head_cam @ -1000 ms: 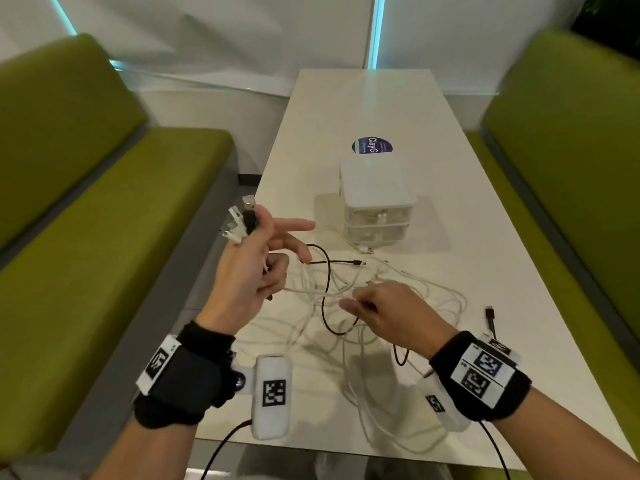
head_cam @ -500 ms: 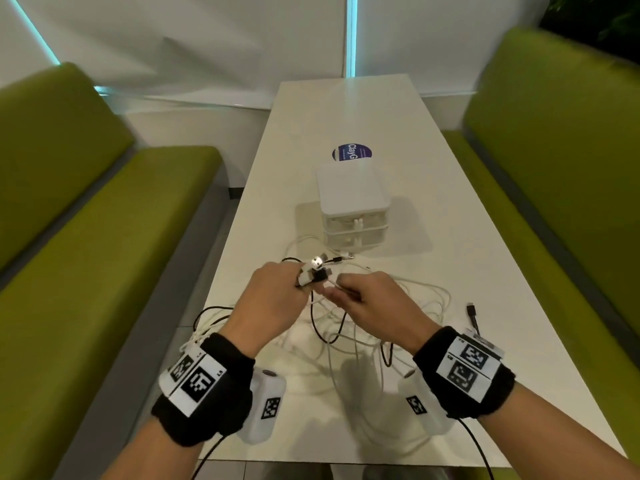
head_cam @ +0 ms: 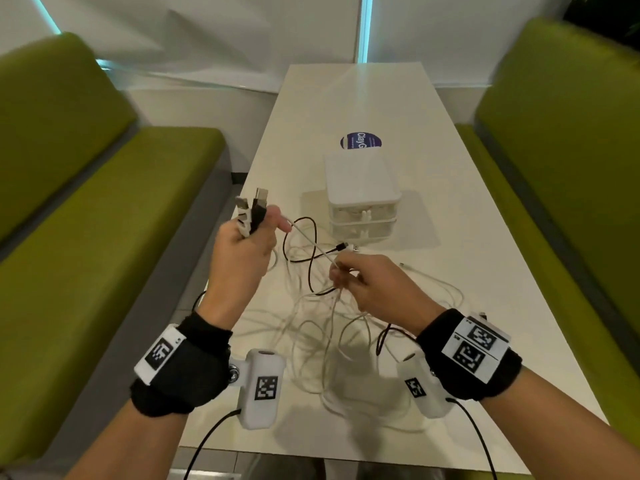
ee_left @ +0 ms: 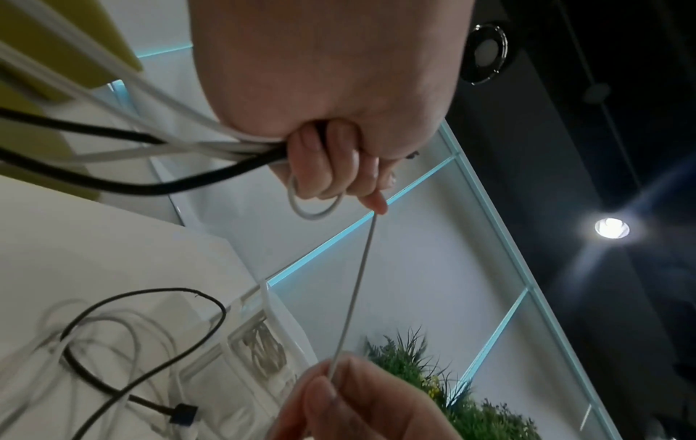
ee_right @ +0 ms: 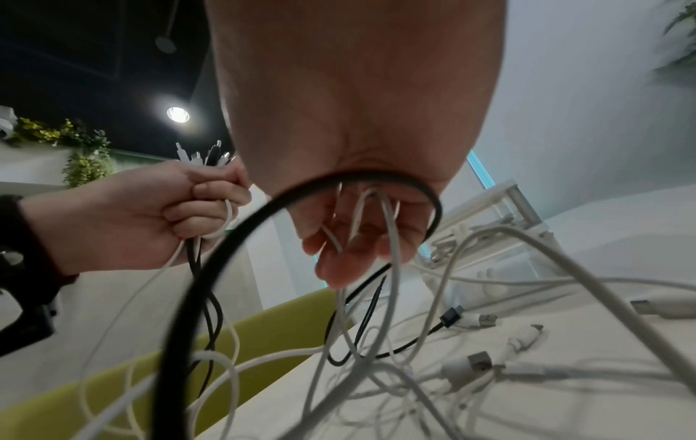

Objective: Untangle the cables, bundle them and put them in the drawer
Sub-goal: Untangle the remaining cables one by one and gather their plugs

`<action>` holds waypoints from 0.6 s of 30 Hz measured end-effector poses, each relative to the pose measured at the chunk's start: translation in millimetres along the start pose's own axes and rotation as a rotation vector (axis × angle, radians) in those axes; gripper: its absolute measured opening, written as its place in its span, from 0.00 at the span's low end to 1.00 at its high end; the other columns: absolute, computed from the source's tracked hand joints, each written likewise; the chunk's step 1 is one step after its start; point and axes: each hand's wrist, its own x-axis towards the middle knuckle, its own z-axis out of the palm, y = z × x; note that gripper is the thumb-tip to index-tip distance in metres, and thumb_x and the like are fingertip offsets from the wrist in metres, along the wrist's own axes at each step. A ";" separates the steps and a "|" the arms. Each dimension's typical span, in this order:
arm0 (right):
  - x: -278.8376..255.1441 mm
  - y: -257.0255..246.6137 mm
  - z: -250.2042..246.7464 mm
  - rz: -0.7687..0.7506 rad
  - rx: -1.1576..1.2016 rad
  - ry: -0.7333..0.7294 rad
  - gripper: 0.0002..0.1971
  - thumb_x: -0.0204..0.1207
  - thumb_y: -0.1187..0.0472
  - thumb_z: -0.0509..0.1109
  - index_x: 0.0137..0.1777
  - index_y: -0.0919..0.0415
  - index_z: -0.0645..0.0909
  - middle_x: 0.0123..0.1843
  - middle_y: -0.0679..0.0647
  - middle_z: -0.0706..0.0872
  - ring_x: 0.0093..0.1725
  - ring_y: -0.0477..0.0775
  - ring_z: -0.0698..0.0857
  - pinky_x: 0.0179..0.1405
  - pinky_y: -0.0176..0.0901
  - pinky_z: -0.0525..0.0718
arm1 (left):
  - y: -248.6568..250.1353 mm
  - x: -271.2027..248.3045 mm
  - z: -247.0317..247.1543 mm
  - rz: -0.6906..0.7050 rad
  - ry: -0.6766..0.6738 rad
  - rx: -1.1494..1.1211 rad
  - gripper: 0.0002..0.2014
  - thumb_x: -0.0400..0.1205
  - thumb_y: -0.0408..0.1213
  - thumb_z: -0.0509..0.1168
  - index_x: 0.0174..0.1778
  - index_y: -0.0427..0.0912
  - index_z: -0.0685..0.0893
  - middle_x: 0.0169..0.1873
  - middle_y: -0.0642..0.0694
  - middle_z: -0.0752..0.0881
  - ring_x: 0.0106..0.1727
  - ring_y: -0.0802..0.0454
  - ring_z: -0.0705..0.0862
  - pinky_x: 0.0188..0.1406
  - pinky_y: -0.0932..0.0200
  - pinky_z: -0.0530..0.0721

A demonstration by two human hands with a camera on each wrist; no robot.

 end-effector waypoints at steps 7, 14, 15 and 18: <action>-1.1 -0.3 1.8 0.023 -0.204 -0.049 0.11 0.84 0.52 0.65 0.40 0.50 0.81 0.41 0.41 0.87 0.46 0.47 0.83 0.47 0.52 0.83 | -1.3 5.0 -8.0 -0.036 0.067 -0.233 0.20 0.86 0.46 0.60 0.28 0.51 0.85 0.21 0.52 0.61 0.20 0.58 0.55 0.18 0.62 0.51; -7.2 -5.7 -5.7 0.017 -0.390 -0.047 0.12 0.83 0.46 0.65 0.48 0.51 0.85 0.47 0.39 0.85 0.55 0.47 0.74 0.49 0.43 0.71 | -11.0 2.5 -12.0 0.034 0.279 -0.374 0.19 0.89 0.47 0.56 0.36 0.45 0.83 0.23 0.51 0.68 0.20 0.58 0.58 0.18 0.59 0.52; -8.9 -4.6 -5.8 0.011 -0.445 -0.056 0.12 0.82 0.46 0.65 0.48 0.51 0.85 0.47 0.40 0.86 0.55 0.48 0.73 0.51 0.44 0.71 | -14.5 3.4 -12.9 0.030 0.305 -0.364 0.19 0.89 0.48 0.56 0.38 0.44 0.83 0.25 0.51 0.71 0.20 0.59 0.59 0.18 0.60 0.53; -13.6 1.0 -5.2 0.007 -0.465 0.022 0.11 0.82 0.48 0.67 0.45 0.52 0.86 0.43 0.44 0.86 0.56 0.49 0.75 0.64 0.45 0.67 | -27.6 6.3 -14.0 -0.017 0.306 -0.207 0.15 0.90 0.45 0.55 0.47 0.44 0.85 0.34 0.54 0.84 0.18 0.59 0.64 0.16 0.65 0.60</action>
